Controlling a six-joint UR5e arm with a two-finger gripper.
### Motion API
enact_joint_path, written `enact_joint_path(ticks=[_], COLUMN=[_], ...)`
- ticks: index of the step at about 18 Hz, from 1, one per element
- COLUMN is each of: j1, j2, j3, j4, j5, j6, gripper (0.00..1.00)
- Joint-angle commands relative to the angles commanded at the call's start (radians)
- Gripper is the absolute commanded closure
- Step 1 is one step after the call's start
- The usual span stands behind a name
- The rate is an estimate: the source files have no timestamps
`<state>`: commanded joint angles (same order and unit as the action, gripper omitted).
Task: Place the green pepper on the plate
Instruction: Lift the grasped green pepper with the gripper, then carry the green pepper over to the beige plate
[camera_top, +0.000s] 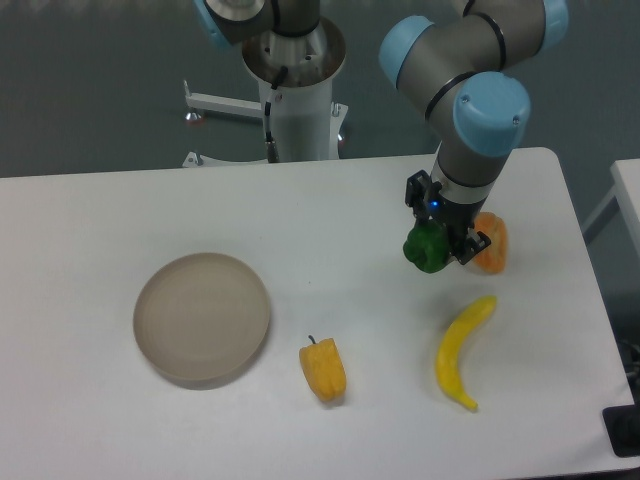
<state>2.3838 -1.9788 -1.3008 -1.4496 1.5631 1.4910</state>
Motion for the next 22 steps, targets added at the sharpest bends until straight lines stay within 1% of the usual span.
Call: enact_joint_path(ticks=[4,6,7,9,10,11,13,14,16,17,19,22], j1=[-0.014,-0.018,-0.032,-0.087,-0.115,-0.161,-0.216,-0.251,-0.279,-0.307,-0.342,-0.386], j2=[-0.009,-0.009,-0.009,-0.008,-0.006,-0.006,-0.006,-0.008,-0.008,-0.008,-0.011,-0.046], j3=[0.008,0.000,-0.005,-0.011,-0.012,-0.020,-0.035,-0.046,-0.073,-0.095,-0.120,-0.127], j4=[0.000,0.002,0.012,0.040,0.044,0.055,0.069,0.086,0.129,0.150,0.166,0.202], j5=[-0.003,-0.072,-0.096,-0.120,-0.121,-0.121,-0.123,-0.130,-0.158,-0.163,-0.163,-0.163], j6=[-0.020,-0.084,-0.115,-0.178,-0.219,-0.276,-0.325,-0.362,-0.420,-0.457,-0.498,-0.574], gripper=[0.90,0.90,0.90,0.90,0.90,0.91,0.91,0.91,0.91,0.91,0.91,0.91])
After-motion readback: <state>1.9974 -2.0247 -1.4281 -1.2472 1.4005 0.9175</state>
